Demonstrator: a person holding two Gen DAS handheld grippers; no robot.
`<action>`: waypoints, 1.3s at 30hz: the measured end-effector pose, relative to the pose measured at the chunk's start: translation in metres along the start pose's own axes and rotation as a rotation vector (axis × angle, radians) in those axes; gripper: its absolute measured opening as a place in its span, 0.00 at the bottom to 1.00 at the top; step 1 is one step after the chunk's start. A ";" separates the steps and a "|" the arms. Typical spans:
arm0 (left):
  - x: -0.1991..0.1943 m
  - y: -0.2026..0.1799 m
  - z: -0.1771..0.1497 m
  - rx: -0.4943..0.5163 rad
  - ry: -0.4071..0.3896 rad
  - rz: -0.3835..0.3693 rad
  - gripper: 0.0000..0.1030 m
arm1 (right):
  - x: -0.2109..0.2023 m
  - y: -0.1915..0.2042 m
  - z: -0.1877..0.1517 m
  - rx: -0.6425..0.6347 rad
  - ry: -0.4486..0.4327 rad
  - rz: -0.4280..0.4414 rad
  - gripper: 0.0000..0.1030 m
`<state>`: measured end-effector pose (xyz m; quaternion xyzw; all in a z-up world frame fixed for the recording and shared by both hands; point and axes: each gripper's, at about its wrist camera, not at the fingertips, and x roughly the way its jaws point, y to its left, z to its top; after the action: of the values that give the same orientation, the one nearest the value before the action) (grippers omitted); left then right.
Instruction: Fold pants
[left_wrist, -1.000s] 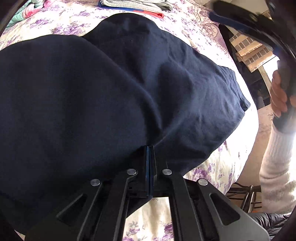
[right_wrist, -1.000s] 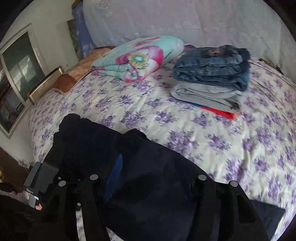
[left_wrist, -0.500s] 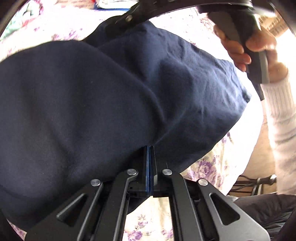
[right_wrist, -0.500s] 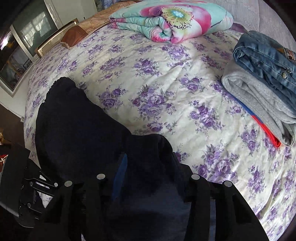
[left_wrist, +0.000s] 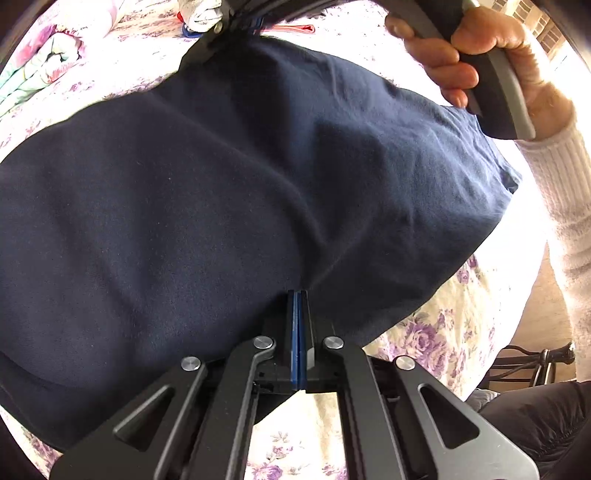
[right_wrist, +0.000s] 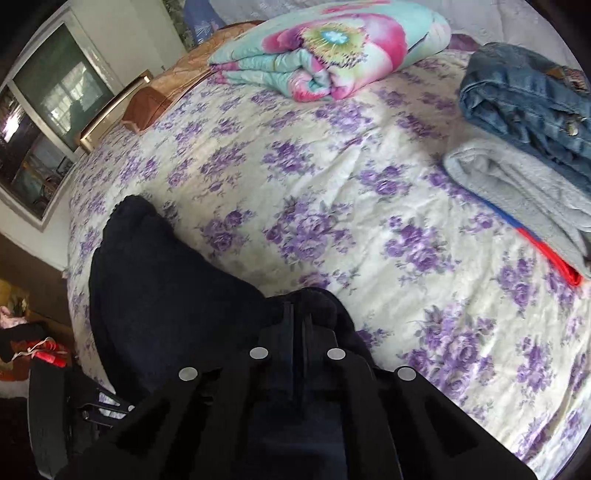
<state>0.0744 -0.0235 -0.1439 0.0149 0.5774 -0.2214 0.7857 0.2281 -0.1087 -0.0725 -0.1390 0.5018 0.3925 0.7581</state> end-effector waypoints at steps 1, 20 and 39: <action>0.001 -0.003 0.001 0.005 -0.003 0.009 0.01 | -0.007 0.004 0.003 -0.008 -0.031 -0.030 0.03; -0.012 0.007 0.014 -0.048 -0.033 -0.003 0.01 | 0.007 -0.020 0.015 0.107 -0.030 -0.058 0.48; 0.056 0.042 0.170 -0.181 0.073 0.035 0.00 | -0.084 0.010 -0.160 0.256 -0.102 -0.166 0.01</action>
<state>0.2558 -0.0511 -0.1487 -0.0381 0.6230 -0.1541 0.7660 0.1008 -0.2371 -0.0707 -0.0621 0.4952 0.2679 0.8241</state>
